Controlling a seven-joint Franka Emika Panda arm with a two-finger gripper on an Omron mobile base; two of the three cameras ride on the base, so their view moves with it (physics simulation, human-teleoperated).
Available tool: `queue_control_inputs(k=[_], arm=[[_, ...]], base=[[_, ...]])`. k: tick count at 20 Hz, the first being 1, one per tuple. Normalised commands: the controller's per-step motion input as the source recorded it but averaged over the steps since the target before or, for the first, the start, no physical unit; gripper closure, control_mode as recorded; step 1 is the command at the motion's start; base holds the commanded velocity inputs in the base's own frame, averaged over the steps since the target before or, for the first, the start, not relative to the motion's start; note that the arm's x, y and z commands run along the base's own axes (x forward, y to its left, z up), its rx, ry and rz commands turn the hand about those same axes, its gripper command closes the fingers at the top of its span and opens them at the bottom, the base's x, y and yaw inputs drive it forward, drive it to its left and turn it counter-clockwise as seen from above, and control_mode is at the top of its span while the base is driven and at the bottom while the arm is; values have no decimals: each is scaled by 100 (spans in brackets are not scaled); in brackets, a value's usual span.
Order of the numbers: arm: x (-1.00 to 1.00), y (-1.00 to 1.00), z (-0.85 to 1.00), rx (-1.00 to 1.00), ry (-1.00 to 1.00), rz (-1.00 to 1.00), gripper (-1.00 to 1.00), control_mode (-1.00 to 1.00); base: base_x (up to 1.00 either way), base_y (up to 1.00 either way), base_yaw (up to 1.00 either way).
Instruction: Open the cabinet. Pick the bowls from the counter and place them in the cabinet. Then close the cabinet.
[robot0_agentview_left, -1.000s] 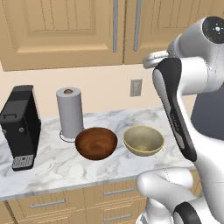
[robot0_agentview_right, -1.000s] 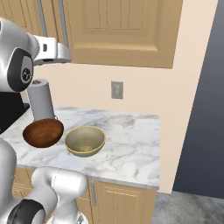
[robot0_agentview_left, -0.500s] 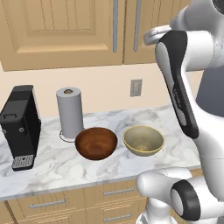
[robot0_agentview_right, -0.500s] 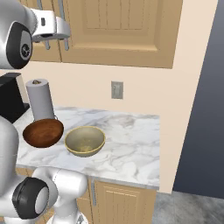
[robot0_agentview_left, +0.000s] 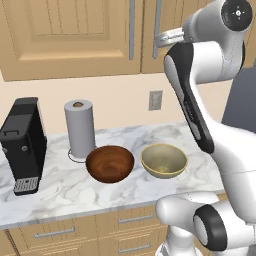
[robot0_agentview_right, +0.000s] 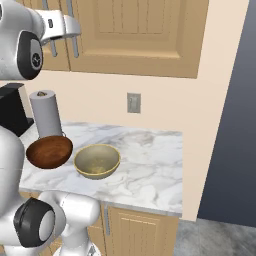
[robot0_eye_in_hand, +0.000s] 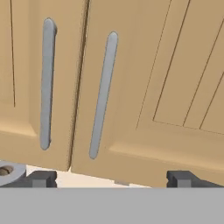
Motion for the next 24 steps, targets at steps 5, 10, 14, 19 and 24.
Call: queue_control_inputs(k=[5, 10, 14, 19, 24], arm=[[35, 13, 0, 6, 4, -1, -100, -100], [40, 1, 0, 0, 0, -1, -100, -100], [54, 2, 0, 0, 0, -1, -100, -100], [47, 0, 0, 0, 0, 0, -100, -100], [38, 0, 0, 0, 0, 0, -100, -100]], base=[[0, 0, 0], [0, 0, 0], [0, 0, 0], [0, 0, 0], [0, 0, 0]])
